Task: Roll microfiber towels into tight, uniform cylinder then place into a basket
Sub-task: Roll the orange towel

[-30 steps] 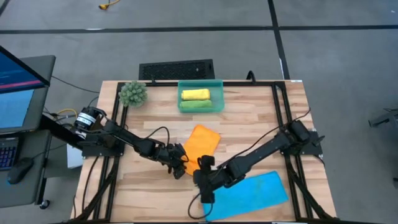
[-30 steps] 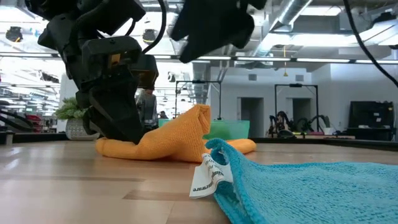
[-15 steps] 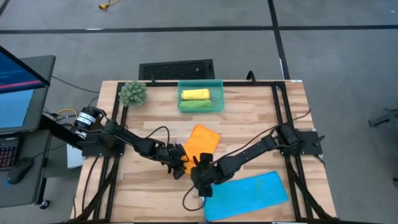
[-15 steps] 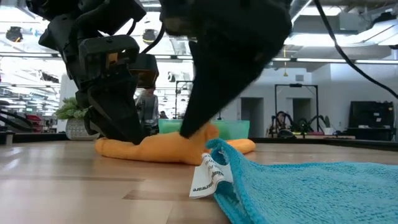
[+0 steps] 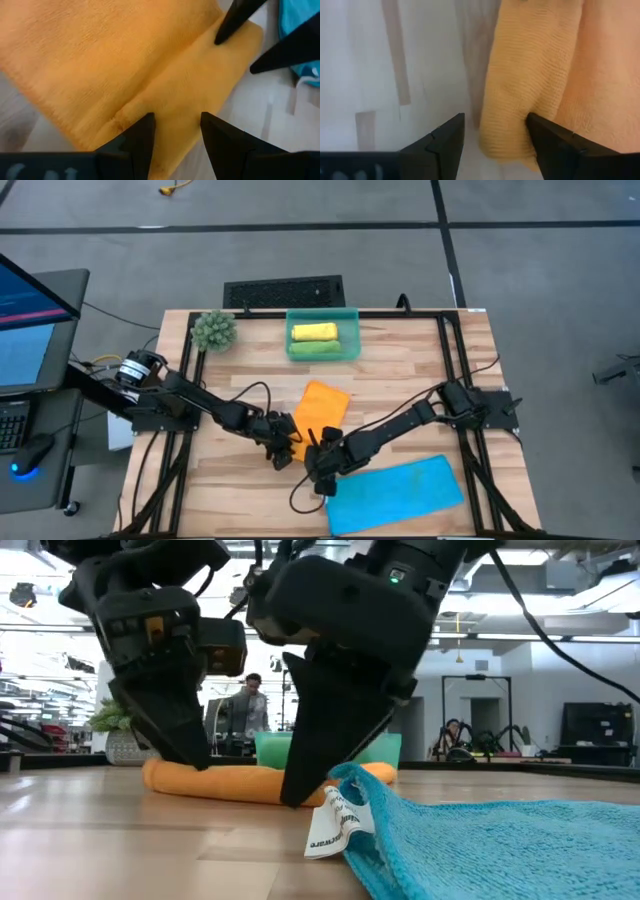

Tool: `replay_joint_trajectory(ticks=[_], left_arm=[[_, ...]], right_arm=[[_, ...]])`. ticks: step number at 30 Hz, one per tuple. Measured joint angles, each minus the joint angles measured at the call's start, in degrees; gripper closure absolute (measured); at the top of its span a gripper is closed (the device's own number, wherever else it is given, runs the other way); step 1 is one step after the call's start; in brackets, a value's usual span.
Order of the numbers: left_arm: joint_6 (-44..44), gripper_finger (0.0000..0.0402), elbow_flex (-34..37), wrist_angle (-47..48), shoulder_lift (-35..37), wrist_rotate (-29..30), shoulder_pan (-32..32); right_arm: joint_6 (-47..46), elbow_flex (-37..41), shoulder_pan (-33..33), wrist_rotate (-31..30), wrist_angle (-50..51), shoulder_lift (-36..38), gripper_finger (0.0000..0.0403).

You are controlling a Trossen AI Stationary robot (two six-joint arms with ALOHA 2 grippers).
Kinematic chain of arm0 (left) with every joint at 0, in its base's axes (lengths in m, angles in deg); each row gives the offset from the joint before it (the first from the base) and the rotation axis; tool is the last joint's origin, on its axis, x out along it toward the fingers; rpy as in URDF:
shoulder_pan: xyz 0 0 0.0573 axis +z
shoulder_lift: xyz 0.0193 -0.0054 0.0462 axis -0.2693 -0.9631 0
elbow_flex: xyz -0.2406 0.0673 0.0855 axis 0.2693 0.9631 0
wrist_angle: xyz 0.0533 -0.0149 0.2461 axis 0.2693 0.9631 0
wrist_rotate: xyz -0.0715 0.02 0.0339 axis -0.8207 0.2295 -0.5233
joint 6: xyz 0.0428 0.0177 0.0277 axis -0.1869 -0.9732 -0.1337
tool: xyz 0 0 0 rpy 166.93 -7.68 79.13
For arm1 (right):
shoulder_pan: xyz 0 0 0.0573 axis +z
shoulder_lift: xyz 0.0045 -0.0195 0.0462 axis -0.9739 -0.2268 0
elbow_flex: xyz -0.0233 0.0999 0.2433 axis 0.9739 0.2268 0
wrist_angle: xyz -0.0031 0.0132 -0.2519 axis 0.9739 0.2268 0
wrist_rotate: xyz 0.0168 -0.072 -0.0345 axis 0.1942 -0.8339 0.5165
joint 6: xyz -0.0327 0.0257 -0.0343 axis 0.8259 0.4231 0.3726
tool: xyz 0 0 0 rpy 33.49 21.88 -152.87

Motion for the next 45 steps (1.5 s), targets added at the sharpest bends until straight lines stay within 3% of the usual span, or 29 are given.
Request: replay_joint_trajectory(ticks=[5,15,22,28,35,45], left_arm=[[-0.9,0.0244,0.0,6.0,3.4,0.0,-0.1],[-2.9,0.0244,0.0,18.3,10.8,4.4,-4.8],[-5.0,0.0244,0.0,18.4,16.2,12.6,-10.6],[-6.6,0.0244,-0.1,16.4,13.5,17.3,-15.0],[-9.7,0.0244,-0.2,11.3,10.3,23.1,-21.1],[-9.3,0.0244,-0.1,8.8,10.4,22.7,-24.0]], right_arm=[[-2.7,0.0,-0.1,0.2,0.3,-0.7,0.0204],[-2.8,0.1,-1.0,0.9,0.1,-0.6,0.0383],[-7.2,0.6,-1.0,2.6,-3.1,1.4,0.0378],[-15.0,0.4,-0.9,5.0,-13.7,3.2,0.0386],[-25.4,0.8,-1.4,4.8,-16.5,3.1,0.0386],[-29.8,4.1,-1.1,6.8,-17.6,3.1,0.0386]])
